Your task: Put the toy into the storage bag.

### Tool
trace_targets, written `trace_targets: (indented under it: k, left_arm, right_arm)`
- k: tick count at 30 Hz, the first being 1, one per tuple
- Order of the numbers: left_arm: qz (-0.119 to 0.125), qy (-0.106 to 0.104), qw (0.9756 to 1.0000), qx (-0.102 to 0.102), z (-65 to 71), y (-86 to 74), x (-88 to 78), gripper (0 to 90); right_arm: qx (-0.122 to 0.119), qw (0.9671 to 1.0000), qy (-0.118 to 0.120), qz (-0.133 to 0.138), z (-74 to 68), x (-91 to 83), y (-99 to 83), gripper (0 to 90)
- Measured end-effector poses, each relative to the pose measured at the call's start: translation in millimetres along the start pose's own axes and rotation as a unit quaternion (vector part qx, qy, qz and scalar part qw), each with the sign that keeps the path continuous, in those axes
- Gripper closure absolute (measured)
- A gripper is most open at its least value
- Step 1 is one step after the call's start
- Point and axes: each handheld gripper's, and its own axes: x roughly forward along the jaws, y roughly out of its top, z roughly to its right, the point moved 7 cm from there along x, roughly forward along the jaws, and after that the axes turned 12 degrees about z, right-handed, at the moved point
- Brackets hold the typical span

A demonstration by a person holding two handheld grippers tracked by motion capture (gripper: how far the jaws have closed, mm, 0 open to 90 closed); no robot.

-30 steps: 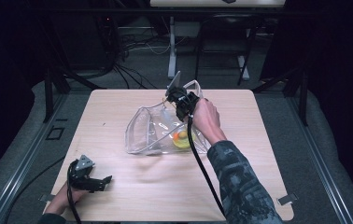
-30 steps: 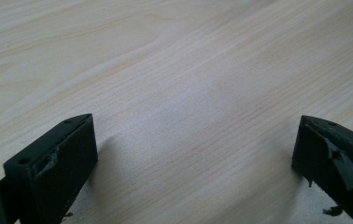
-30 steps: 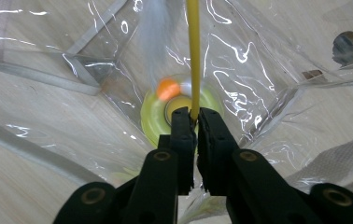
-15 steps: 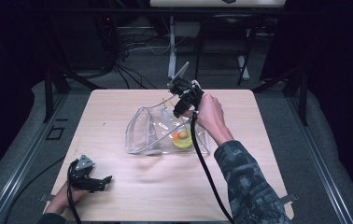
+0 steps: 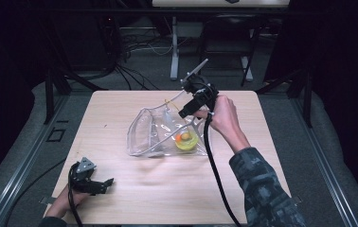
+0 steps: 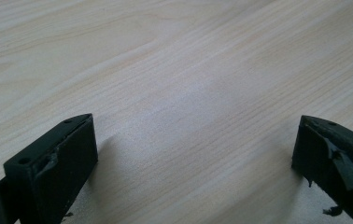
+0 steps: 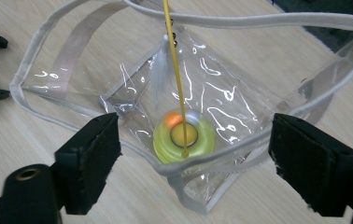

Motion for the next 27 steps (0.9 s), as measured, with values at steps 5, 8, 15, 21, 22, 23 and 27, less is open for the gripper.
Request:
trace_targets:
  k: [5, 8, 15, 21, 22, 23, 27]
  left_arm:
    - [0.002, 0.003, 1.0000, 0.000, 0.0, 0.1, 0.5, 0.0]
    - [0.002, 0.002, 1.0000, -0.001, 0.3, 0.0, 0.5, 0.0]
    - [0.002, 0.002, 1.0000, 0.000, 0.1, 0.0, 0.3, 0.0]
    - [0.002, 0.002, 1.0000, 0.001, 0.1, 0.0, 0.3, 0.0]
    - [0.002, 0.002, 1.0000, 0.001, 0.1, 0.0, 0.3, 0.0]
    - [0.002, 0.002, 1.0000, 0.000, 0.1, 0.0, 0.3, 0.0]
    - [0.002, 0.002, 1.0000, 0.000, 0.1, 0.0, 0.3, 0.0]
  right_arm:
    - [0.001, 0.9998, -0.002, 0.021, 2.7, -15.7, -11.9, 11.0]
    - [0.006, 0.9994, -0.004, 0.035, 3.7, -22.8, -20.8, 9.4]
    - [0.000, 0.9992, -0.010, 0.038, 5.3, -32.6, -42.0, 6.5]
    - [0.003, 0.9994, -0.016, 0.031, 6.9, -31.7, -74.3, 4.4]
    - [0.003, 0.9994, -0.017, 0.029, 6.8, -30.1, -79.3, 4.3]
    - [0.002, 0.9994, -0.019, 0.029, 7.3, -28.3, -83.9, 4.2]
    - [0.011, 0.9995, -0.017, 0.025, 7.5, -20.9, -102.3, 3.8]
